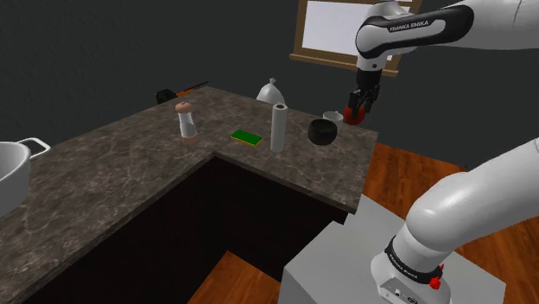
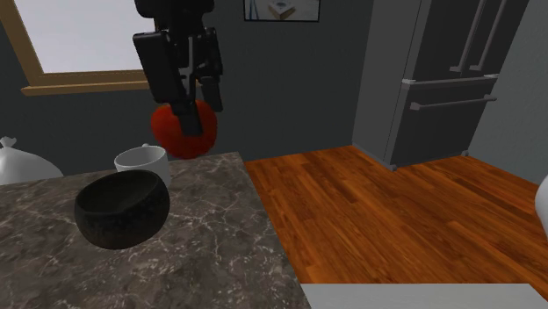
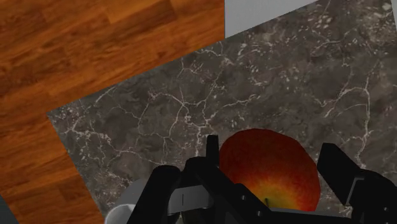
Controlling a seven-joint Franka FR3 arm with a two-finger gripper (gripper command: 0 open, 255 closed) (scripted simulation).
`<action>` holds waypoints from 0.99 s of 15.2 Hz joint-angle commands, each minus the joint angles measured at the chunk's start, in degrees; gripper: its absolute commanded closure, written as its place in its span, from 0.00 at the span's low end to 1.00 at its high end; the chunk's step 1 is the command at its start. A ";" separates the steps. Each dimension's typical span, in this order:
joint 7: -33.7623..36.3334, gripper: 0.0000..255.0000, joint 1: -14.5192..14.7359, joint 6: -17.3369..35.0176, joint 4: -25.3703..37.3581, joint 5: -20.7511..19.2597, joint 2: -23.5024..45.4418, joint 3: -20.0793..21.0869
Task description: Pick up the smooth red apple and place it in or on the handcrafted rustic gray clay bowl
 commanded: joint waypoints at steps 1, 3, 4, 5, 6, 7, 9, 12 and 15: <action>-0.32 1.00 0.82 0.56 4.04 1.30 4.73 -0.37; -0.93 1.00 1.44 0.47 8.74 2.72 9.46 -0.79; -1.27 1.00 1.68 0.30 11.20 3.48 11.83 -0.99; -1.64 1.00 1.88 0.06 13.74 4.26 14.21 -1.17; -2.02 1.00 2.02 -0.27 16.36 5.07 16.60 -1.35; -2.42 1.00 2.11 -0.68 19.08 5.90 19.02 -1.50; -3.24 1.00 2.09 -1.77 24.83 7.62 23.92 -1.75; -3.53 1.00 1.93 -0.85 26.06 8.41 26.19 -1.76; -3.43 1.00 1.91 1.42 23.95 8.45 26.36 -1.76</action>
